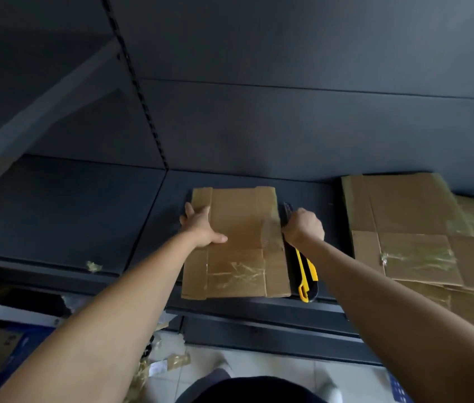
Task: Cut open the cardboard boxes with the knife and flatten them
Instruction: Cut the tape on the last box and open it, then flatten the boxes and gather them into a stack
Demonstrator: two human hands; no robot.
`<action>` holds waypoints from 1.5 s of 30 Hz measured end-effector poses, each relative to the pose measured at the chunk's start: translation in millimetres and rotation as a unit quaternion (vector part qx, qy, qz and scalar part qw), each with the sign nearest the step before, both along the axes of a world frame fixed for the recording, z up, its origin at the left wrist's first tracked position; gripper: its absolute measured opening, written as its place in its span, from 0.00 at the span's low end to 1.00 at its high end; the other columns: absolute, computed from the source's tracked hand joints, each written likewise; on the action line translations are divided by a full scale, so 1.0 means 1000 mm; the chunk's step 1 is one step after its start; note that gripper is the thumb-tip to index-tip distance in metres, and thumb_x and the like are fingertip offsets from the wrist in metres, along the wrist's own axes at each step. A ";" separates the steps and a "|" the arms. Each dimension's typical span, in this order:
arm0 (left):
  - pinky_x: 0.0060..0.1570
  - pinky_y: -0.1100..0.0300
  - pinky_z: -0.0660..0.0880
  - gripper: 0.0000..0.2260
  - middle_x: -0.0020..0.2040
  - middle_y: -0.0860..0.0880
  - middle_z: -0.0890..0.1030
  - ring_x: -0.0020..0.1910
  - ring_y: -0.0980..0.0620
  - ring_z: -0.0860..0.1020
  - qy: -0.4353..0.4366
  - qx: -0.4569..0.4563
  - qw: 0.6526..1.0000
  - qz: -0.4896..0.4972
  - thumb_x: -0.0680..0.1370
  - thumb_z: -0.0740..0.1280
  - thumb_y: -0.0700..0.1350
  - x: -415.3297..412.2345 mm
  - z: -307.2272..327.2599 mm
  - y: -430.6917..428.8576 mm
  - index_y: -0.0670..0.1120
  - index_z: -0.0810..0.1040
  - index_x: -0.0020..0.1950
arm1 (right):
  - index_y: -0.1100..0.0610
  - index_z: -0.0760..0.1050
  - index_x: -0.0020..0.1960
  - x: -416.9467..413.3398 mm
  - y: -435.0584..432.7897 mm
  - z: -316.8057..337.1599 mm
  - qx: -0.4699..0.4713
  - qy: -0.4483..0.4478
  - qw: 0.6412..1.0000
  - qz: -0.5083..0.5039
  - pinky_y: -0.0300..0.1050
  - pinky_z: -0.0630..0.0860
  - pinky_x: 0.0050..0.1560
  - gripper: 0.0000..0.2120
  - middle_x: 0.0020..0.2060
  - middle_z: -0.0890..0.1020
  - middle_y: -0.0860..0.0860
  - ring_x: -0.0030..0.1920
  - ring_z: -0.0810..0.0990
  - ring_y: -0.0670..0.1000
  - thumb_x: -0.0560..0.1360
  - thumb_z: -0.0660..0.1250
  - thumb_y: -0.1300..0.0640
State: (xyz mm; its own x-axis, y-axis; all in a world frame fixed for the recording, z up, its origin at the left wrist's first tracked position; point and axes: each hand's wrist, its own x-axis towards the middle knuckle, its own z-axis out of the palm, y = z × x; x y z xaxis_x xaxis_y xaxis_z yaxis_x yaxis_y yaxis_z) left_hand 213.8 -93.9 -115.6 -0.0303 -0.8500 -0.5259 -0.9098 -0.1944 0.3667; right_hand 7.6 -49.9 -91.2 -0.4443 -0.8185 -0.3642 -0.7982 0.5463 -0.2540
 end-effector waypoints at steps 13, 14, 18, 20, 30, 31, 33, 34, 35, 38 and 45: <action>0.74 0.48 0.56 0.44 0.79 0.47 0.41 0.78 0.46 0.47 0.070 -0.057 0.996 -0.016 0.71 0.75 0.50 -0.020 -0.015 -0.023 0.50 0.52 0.78 | 0.60 0.76 0.57 -0.030 0.002 0.007 0.048 0.008 0.997 -0.061 0.44 0.72 0.39 0.12 0.45 0.79 0.55 0.48 0.79 0.56 0.74 0.68 0.59; 0.73 0.49 0.57 0.44 0.79 0.47 0.41 0.77 0.46 0.48 0.077 -0.056 0.995 -0.021 0.71 0.75 0.50 -0.024 -0.014 -0.023 0.49 0.52 0.78 | 0.61 0.76 0.57 -0.030 -0.003 0.013 0.029 0.013 0.998 -0.061 0.44 0.72 0.39 0.13 0.46 0.80 0.56 0.49 0.80 0.57 0.74 0.68 0.59; 0.71 0.51 0.59 0.40 0.78 0.45 0.47 0.76 0.45 0.56 0.107 -0.062 0.992 -0.020 0.72 0.74 0.50 -0.030 -0.003 -0.028 0.46 0.55 0.78 | 0.60 0.75 0.58 -0.013 -0.027 0.039 -0.014 0.003 1.000 -0.020 0.45 0.71 0.41 0.15 0.52 0.80 0.56 0.54 0.79 0.58 0.73 0.68 0.56; 0.68 0.53 0.64 0.35 0.76 0.44 0.56 0.73 0.44 0.63 0.107 -0.095 0.990 0.004 0.74 0.72 0.48 -0.021 0.008 -0.032 0.45 0.59 0.76 | 0.60 0.74 0.59 0.006 -0.038 0.043 -0.019 -0.013 1.000 0.006 0.44 0.71 0.41 0.17 0.53 0.79 0.56 0.55 0.79 0.58 0.73 0.69 0.53; 0.54 0.65 0.67 0.13 0.64 0.47 0.73 0.61 0.51 0.73 0.135 -0.264 0.954 0.035 0.79 0.63 0.39 0.049 0.048 -0.005 0.44 0.74 0.64 | 0.60 0.74 0.60 0.137 -0.063 0.011 0.010 -0.139 0.979 0.147 0.43 0.73 0.42 0.19 0.53 0.79 0.56 0.54 0.80 0.57 0.75 0.68 0.50; 0.54 0.66 0.66 0.13 0.63 0.48 0.74 0.61 0.51 0.73 0.132 -0.277 0.951 0.029 0.79 0.63 0.38 0.056 0.049 -0.001 0.44 0.75 0.64 | 0.60 0.74 0.58 0.147 -0.064 0.006 0.012 -0.156 0.976 0.149 0.43 0.73 0.42 0.17 0.51 0.78 0.55 0.53 0.80 0.57 0.74 0.68 0.51; 0.54 0.66 0.66 0.13 0.63 0.48 0.74 0.61 0.51 0.73 0.114 -0.294 0.949 0.015 0.79 0.63 0.38 0.069 0.052 0.007 0.44 0.75 0.64 | 0.59 0.73 0.55 0.163 -0.065 -0.002 0.013 -0.183 0.971 0.151 0.44 0.74 0.42 0.14 0.48 0.77 0.54 0.53 0.81 0.56 0.74 0.68 0.52; 0.55 0.65 0.67 0.13 0.63 0.48 0.73 0.62 0.50 0.73 0.100 -0.299 0.949 0.006 0.79 0.63 0.38 0.074 0.052 0.010 0.44 0.74 0.64 | 0.59 0.73 0.55 0.170 -0.065 -0.007 0.013 -0.189 0.970 0.150 0.44 0.75 0.43 0.14 0.48 0.77 0.55 0.53 0.80 0.56 0.75 0.68 0.52; 0.57 0.62 0.68 0.13 0.64 0.48 0.73 0.62 0.49 0.73 0.082 -0.304 0.949 -0.006 0.79 0.63 0.39 0.079 0.052 0.012 0.44 0.74 0.64 | 0.59 0.73 0.56 0.175 -0.065 -0.010 0.012 -0.191 0.970 0.149 0.45 0.75 0.44 0.14 0.50 0.78 0.55 0.54 0.80 0.56 0.75 0.68 0.52; 0.63 0.53 0.68 0.14 0.64 0.47 0.73 0.63 0.46 0.71 0.019 -0.320 0.944 -0.075 0.80 0.62 0.39 0.088 0.050 0.017 0.43 0.74 0.65 | 0.60 0.73 0.59 0.180 -0.063 -0.012 -0.009 -0.176 0.973 0.152 0.46 0.75 0.48 0.15 0.55 0.79 0.56 0.56 0.79 0.57 0.76 0.67 0.53; 0.64 0.55 0.59 0.15 0.65 0.46 0.71 0.64 0.45 0.68 -0.034 -0.365 0.904 -0.221 0.80 0.59 0.38 0.029 0.067 0.001 0.42 0.71 0.68 | 0.57 0.71 0.67 0.101 -0.058 0.039 -0.079 0.172 0.945 0.265 0.48 0.68 0.60 0.17 0.63 0.76 0.56 0.64 0.72 0.57 0.79 0.56 0.62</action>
